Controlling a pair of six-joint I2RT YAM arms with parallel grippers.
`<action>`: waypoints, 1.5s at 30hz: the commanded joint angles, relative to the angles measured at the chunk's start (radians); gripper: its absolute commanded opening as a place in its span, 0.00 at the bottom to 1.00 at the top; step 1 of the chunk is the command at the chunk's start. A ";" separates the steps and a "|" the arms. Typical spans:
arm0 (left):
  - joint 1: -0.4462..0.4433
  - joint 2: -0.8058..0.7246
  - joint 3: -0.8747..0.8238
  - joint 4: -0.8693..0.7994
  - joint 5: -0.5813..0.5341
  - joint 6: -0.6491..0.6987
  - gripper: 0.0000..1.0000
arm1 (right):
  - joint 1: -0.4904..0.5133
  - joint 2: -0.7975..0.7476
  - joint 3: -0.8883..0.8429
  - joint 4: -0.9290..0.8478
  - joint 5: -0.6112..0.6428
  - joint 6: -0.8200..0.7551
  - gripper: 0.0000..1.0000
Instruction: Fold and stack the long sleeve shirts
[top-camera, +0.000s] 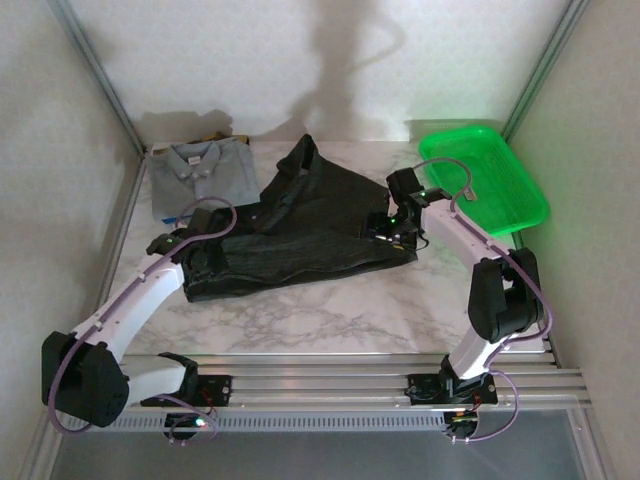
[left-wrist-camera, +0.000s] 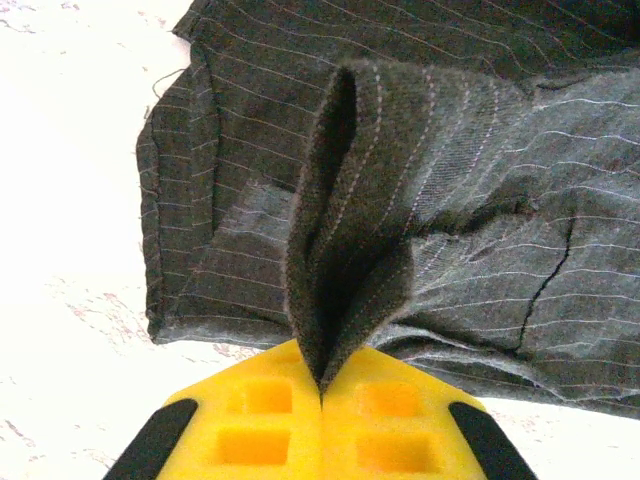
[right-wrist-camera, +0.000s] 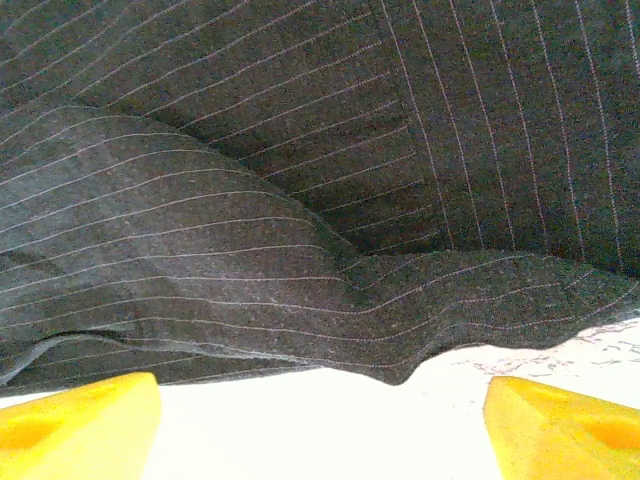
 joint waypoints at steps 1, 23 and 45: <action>0.030 0.009 0.002 -0.003 -0.037 0.049 0.02 | 0.008 0.019 0.002 0.012 -0.022 0.028 0.79; 0.114 0.203 0.073 0.008 -0.098 0.079 0.01 | 0.008 0.264 0.038 -0.007 0.085 0.106 0.29; 0.124 0.311 -0.060 0.081 -0.066 -0.038 0.62 | 0.008 0.258 -0.023 -0.030 0.189 0.126 0.28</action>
